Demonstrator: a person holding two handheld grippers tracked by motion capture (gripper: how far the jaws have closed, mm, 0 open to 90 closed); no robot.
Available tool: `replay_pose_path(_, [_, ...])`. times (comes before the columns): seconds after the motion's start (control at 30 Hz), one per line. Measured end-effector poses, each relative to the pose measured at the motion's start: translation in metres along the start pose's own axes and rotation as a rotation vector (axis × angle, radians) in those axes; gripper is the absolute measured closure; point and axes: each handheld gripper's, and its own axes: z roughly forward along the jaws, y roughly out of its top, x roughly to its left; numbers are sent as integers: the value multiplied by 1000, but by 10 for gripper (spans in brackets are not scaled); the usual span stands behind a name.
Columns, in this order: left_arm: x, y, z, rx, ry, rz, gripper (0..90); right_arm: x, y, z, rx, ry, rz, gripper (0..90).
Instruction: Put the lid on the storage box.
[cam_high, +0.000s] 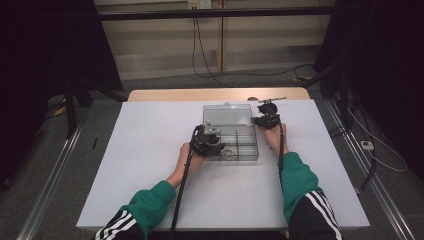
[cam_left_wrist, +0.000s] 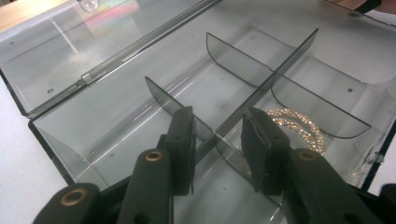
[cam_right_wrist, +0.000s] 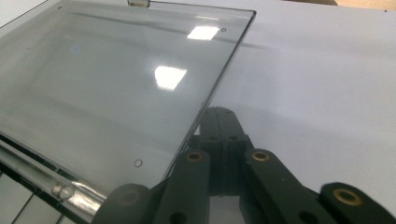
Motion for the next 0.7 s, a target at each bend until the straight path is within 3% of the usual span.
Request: replay_pose_path(0.7, [0,0,0,-3,-1,1,650,4,12,-20,-125,6,-31,900])
